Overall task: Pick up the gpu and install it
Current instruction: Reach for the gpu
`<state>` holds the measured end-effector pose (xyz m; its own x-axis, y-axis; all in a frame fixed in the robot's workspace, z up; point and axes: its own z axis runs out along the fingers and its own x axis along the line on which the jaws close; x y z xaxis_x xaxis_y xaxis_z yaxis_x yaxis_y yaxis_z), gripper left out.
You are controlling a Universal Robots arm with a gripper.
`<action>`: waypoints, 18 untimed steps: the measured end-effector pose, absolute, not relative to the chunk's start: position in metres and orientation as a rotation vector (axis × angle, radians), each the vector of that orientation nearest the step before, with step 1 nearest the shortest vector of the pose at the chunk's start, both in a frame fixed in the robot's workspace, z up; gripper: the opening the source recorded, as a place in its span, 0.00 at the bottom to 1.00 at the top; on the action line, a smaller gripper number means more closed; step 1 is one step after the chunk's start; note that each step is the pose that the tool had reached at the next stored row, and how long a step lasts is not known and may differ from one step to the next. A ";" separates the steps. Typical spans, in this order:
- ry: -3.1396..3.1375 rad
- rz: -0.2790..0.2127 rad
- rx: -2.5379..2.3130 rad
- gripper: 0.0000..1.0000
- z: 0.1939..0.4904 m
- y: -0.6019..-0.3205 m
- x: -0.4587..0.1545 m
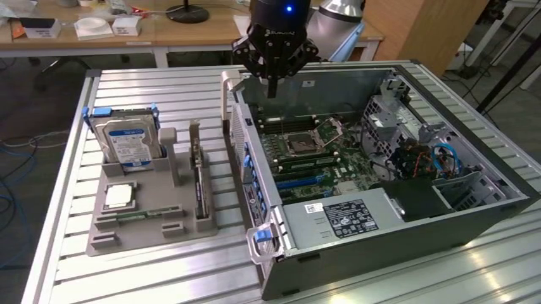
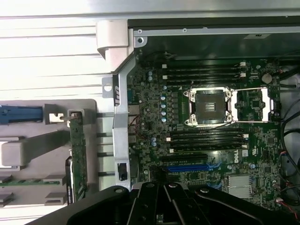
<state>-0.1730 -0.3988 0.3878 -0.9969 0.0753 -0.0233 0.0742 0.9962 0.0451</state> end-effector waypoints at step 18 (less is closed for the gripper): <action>3.114 0.069 0.117 0.11 0.386 -0.399 -0.188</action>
